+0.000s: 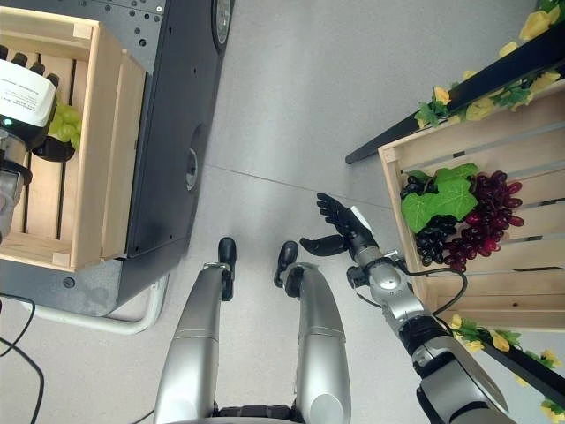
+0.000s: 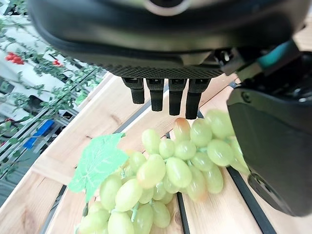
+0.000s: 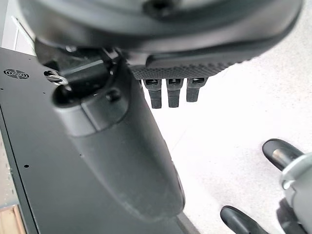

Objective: Pick up the fruits from the basket on one side to the basket on the other side

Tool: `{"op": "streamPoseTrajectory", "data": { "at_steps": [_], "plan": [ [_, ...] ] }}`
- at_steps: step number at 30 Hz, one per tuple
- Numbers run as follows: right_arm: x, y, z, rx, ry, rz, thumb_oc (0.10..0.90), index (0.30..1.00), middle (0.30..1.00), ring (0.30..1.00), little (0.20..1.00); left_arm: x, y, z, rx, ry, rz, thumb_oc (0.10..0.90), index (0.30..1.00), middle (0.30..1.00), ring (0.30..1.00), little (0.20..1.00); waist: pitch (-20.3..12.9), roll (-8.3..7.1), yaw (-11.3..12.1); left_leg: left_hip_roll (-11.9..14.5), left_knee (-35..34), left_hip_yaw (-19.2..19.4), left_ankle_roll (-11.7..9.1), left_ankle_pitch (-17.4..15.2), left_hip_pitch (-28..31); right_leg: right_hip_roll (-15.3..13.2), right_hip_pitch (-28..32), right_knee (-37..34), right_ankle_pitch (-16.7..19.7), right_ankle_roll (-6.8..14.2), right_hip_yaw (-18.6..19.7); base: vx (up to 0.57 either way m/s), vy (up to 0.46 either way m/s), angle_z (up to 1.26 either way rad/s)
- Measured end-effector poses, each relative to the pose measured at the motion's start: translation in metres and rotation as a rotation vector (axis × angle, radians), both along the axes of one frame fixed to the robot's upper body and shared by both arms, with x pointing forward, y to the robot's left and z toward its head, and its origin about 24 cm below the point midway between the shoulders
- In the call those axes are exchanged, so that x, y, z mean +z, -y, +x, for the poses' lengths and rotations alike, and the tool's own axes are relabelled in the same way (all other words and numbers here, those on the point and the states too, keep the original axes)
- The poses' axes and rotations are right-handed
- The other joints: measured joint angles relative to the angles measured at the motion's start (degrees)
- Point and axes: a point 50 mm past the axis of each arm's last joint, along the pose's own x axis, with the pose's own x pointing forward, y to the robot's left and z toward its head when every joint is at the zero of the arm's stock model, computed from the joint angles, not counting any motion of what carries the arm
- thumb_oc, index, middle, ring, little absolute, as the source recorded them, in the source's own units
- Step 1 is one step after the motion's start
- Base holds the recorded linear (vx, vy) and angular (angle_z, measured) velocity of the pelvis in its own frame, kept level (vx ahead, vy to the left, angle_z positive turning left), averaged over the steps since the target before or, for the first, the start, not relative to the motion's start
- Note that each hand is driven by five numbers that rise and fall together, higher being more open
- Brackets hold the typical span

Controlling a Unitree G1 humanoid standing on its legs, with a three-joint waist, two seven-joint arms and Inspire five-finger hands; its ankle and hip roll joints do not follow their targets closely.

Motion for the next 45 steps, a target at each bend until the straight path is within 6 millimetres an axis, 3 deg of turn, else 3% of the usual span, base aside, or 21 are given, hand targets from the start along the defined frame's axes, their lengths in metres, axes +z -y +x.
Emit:
{"op": "streamPoseTrajectory", "data": {
  "at_steps": [1,15,21,26,29,35,39,41,45],
  "plan": [
    [0.000,0.000,0.000,0.000,0.001,0.000,0.800,0.900,0.900,0.900,0.900,0.001,0.000,0.000,-0.004,0.000,0.002,0.400,0.300,0.300,0.300,0.300,0.0,0.00,0.1,0.0,0.0,0.0,0.0,0.0,-0.1,0.0,-0.1,0.0,0.0,0.0,0.0,0.00,0.000,0.00],
    [0.004,-0.001,0.002,-0.004,0.017,0.034,0.800,0.900,0.900,0.900,0.900,-0.004,-0.001,0.000,-0.023,-0.129,0.000,0.400,0.300,0.300,0.300,0.300,0.0,-0.15,0.6,-0.1,0.2,-0.5,0.0,0.2,-0.8,0.1,-0.4,-0.1,0.1,0.2,-0.3,0.00,-0.003,0.01],
    [0.001,-0.002,0.000,-0.004,0.012,0.042,0.800,0.900,0.900,0.900,0.900,-0.006,-0.003,-0.001,-0.058,-0.081,-0.174,0.400,0.300,0.300,0.300,0.300,0.0,-0.79,0.3,-0.2,0.6,-0.8,0.1,0.2,0.6,0.2,1.5,0.2,0.2,0.2,-0.3,-0.04,-0.045,0.03],
    [-0.003,-0.004,-0.002,-0.005,0.002,0.055,0.800,0.900,0.900,0.900,0.900,-0.015,-0.011,-0.008,-0.068,-0.026,-0.353,0.400,0.300,0.300,0.300,0.300,-0.1,-1.87,0.0,-0.2,-0.3,-0.3,0.4,0.1,6.6,0.2,7.0,-0.8,0.3,0.4,0.4,-0.01,-0.012,-0.02],
    [-0.005,-0.008,-0.005,0.007,0.000,0.072,0.800,0.900,0.900,0.900,0.900,-0.034,-0.023,-0.018,-0.052,0.033,-0.557,0.400,0.300,0.300,0.300,0.300,-0.1,-1.89,-0.1,-0.1,-1.5,0.7,0.6,0.0,11.0,0.5,10.5,-1.7,0.5,0.8,1.7,0.00,0.005,-0.16],
    [-0.039,-0.007,-0.033,-0.040,-0.093,0.138,0.800,0.900,0.900,0.900,0.900,-0.055,-0.047,-0.039,-0.061,0.377,-1.208,0.400,0.300,0.300,0.300,0.300,-0.2,-1.80,0.2,-0.2,-7.5,1.2,0.8,0.7,22.8,1.3,21.5,-6.7,0.8,1.9,2.3,0.04,-0.046,-0.03],
    [-0.051,-0.008,-0.047,-0.069,-0.122,0.189,0.800,0.900,0.900,0.900,0.900,-0.073,-0.062,-0.056,-0.035,0.553,-1.487,0.400,0.300,0.300,0.300,0.300,-0.3,-1.27,0.1,0.0,-11.8,1.9,0.7,1.7,28.0,1.9,26.0,-10.7,1.7,2.6,3.1,0.06,-0.076,-0.12],
    [-0.061,-0.007,-0.055,-0.100,-0.148,0.220,0.800,0.900,0.900,0.900,0.900,-0.097,-0.056,-0.058,-0.037,0.577,-1.616,0.400,0.300,0.300,0.300,0.300,-0.5,-0.40,0.2,0.0,-15.1,2.1,1.0,2.2,31.9,2.1,29.6,-13.7,2.5,2.6,3.3,0.05,-0.079,-0.06],
    [-0.066,-0.006,-0.060,-0.116,-0.165,0.231,0.800,0.900,0.900,0.900,0.900,-0.110,-0.044,-0.053,-0.068,0.563,-1.723,0.400,0.300,0.300,0.300,0.300,-0.7,0.12,0.5,-0.2,-19.4,2.5,1.3,3.0,37.2,2.2,34.3,-17.4,3.0,3.2,3.3,0.08,-0.084,-0.03]
  ]
}}
